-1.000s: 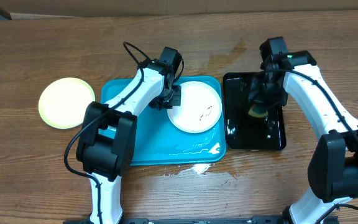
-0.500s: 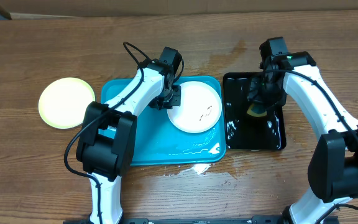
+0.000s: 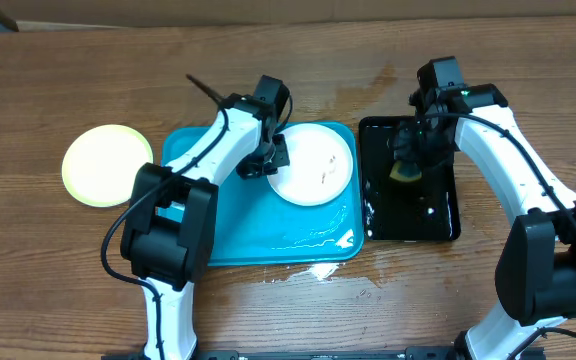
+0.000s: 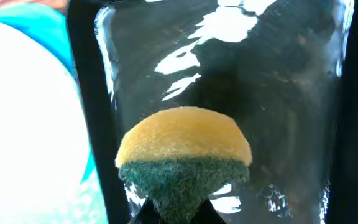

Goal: Clean dirty plates on tray and stack at the side

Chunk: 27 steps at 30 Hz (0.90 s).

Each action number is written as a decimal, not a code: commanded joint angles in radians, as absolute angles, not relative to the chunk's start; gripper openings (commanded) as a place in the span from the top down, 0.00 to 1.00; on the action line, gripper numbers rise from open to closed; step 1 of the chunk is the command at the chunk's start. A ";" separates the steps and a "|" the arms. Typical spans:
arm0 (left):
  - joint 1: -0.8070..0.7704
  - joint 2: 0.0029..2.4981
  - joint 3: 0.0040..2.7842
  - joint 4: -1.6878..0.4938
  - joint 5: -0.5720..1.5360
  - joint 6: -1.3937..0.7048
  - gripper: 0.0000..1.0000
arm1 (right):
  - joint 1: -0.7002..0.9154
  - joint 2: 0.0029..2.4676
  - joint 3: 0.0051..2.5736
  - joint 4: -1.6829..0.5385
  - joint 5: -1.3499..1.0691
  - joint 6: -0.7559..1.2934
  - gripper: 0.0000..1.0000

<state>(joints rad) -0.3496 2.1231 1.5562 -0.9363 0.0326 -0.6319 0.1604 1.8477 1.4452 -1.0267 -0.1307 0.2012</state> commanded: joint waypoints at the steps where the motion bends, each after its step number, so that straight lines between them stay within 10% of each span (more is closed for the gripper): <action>1: -0.300 2.113 1.542 -0.942 0.132 -0.775 0.96 | 0.163 1.841 1.441 -1.022 -0.239 0.126 0.96; 10: -0.238 2.113 1.542 -0.922 0.261 -0.522 0.61 | 0.163 1.841 1.441 -1.002 -0.240 0.126 0.86; 17: -0.249 2.113 1.542 -0.908 0.121 -0.502 0.71 | 0.164 1.841 1.441 -1.014 -0.262 0.126 0.96; 19: -0.257 2.113 1.542 -0.899 0.123 -0.482 0.96 | 0.169 1.841 1.441 -1.014 -0.308 0.108 0.96; 27: -0.289 2.113 1.542 -0.898 0.128 -0.440 0.96 | 0.278 1.841 1.441 -1.014 -0.335 -0.050 0.96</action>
